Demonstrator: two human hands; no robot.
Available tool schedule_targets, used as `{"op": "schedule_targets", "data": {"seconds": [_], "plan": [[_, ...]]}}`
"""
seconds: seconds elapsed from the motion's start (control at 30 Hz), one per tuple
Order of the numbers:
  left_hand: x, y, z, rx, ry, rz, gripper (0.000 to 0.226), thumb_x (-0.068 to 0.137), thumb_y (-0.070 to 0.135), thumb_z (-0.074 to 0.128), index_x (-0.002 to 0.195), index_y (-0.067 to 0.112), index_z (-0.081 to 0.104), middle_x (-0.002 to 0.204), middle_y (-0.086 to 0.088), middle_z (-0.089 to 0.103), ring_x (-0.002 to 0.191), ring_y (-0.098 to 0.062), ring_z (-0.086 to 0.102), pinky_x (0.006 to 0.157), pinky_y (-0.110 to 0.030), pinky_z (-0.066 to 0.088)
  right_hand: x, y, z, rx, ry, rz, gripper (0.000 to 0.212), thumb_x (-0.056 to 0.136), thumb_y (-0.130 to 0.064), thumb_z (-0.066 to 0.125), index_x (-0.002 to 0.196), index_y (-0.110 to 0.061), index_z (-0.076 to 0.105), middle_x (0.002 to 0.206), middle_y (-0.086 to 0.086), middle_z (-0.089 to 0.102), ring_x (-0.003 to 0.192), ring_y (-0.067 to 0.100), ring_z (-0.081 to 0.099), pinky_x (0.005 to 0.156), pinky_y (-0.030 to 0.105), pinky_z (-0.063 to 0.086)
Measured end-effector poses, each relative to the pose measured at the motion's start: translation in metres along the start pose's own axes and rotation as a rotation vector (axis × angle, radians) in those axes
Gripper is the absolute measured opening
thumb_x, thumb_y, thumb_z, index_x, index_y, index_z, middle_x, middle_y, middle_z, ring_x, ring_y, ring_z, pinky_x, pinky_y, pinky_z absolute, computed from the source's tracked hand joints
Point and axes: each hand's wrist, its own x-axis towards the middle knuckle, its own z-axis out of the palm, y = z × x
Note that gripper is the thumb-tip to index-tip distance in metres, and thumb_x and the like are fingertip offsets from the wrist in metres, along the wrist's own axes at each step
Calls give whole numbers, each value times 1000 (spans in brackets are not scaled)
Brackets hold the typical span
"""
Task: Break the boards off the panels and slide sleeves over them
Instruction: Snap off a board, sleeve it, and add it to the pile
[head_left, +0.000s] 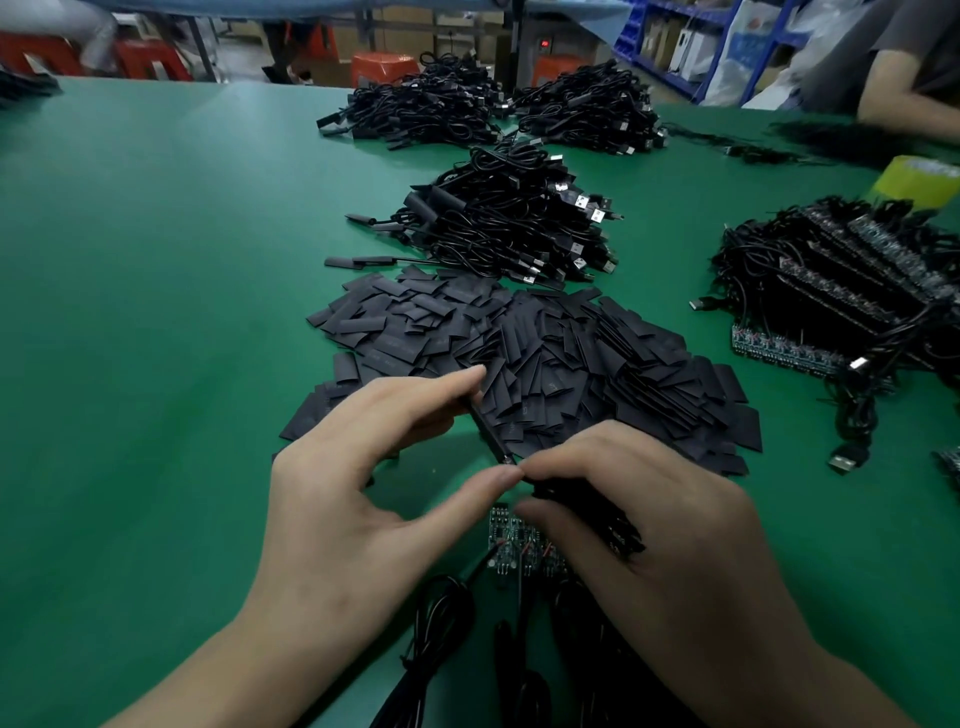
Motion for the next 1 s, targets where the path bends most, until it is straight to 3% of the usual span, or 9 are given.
{"op": "schedule_targets", "data": {"seconds": [0.13,0.27,0.47,0.57,0.63,0.73,0.8,0.87,1.0], "plan": [[-1,-2,-2,-17,8,2,51,77,35,83,124,28,67,115,6,72,105,-21,70,85,-44,58,-1,2,-1,76,-29,29,16,90,-25,74,105,-21,73,99,-15,67,91,0,65,76,15,50],[-1,-3,-2,-37,34,-2,50,76,35,82,123,28,66,115,5,72,105,-22,70,85,-47,58,-1,5,-2,106,-71,88,21,87,-31,75,108,-27,72,100,-21,68,92,-4,64,77,10,49],[2,-4,-3,-88,71,10,48,77,27,81,123,22,66,115,2,72,107,-20,70,92,-26,55,0,6,-4,143,-116,107,17,87,-35,75,102,-29,71,93,-22,69,88,-3,66,75,10,49],[1,-7,-2,-135,64,-30,55,77,28,81,129,25,63,119,6,72,112,-17,69,96,-24,53,2,6,-7,150,-117,99,13,90,-34,72,102,-29,70,92,-24,69,87,-5,67,73,9,48],[1,-9,-1,-104,7,-85,63,76,35,81,135,30,58,125,15,68,116,-10,66,97,-22,51,6,7,-13,91,-67,94,9,91,-32,72,100,-29,70,89,-27,67,85,-10,64,70,3,44],[2,-11,-4,174,-146,-65,61,81,64,66,136,39,55,128,26,57,122,-2,55,99,-21,45,28,16,-30,-6,-13,155,14,89,-41,70,103,-37,69,93,-35,62,89,-14,62,71,-1,44],[1,-10,-3,366,-291,-14,61,81,79,52,128,41,61,119,30,57,117,3,51,98,-28,44,58,25,-40,-128,-10,165,19,87,-42,69,105,-38,70,92,-30,64,85,-9,63,74,4,44],[-2,-8,0,474,-409,22,65,79,86,44,122,43,64,109,29,60,108,3,52,91,-30,45,98,37,-44,-227,3,129,20,90,-35,71,109,-31,71,92,-19,65,82,0,62,81,19,49],[-3,-5,-1,401,-522,10,61,76,84,50,123,47,62,105,29,60,103,6,52,90,-27,47,194,60,-30,-322,-25,71,22,93,-29,73,114,-22,70,102,-7,68,96,16,64,95,42,55]]}}
